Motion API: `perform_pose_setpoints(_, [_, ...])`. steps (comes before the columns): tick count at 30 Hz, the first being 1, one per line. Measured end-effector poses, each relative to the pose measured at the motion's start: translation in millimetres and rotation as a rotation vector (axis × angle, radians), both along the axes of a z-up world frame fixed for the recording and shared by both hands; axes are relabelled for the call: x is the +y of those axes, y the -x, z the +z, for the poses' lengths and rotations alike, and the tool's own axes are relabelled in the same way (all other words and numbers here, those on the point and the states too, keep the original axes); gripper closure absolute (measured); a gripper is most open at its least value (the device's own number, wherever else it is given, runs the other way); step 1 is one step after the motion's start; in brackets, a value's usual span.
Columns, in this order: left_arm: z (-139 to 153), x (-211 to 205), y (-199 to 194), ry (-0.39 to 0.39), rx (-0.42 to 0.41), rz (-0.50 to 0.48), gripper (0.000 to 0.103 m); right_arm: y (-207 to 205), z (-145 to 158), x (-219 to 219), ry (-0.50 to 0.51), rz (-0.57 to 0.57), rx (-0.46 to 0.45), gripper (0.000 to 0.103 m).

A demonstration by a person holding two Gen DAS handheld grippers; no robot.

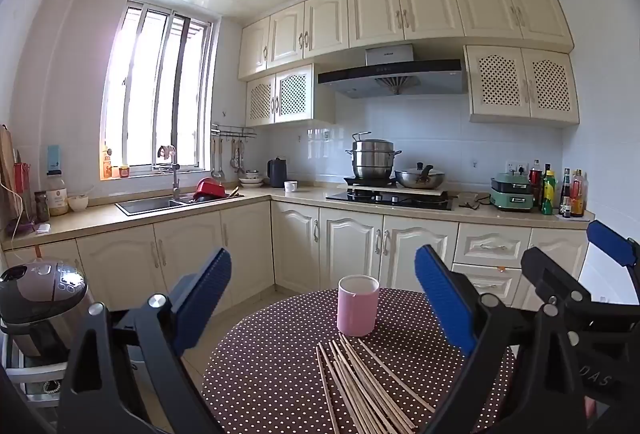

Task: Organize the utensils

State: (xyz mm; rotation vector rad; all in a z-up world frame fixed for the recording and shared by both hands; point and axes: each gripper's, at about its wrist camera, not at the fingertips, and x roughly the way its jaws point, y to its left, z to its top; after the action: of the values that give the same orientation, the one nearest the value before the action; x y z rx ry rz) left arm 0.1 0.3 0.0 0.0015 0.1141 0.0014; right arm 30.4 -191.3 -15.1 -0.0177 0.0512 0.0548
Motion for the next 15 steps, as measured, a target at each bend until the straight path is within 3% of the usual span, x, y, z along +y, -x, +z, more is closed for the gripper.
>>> perform_pose_setpoints(15, [-0.1, -0.3, 0.0, -0.006, 0.000, -0.003, 0.012, -1.6, -1.0, -0.1, -0.004, -0.001, 0.007, 0.006])
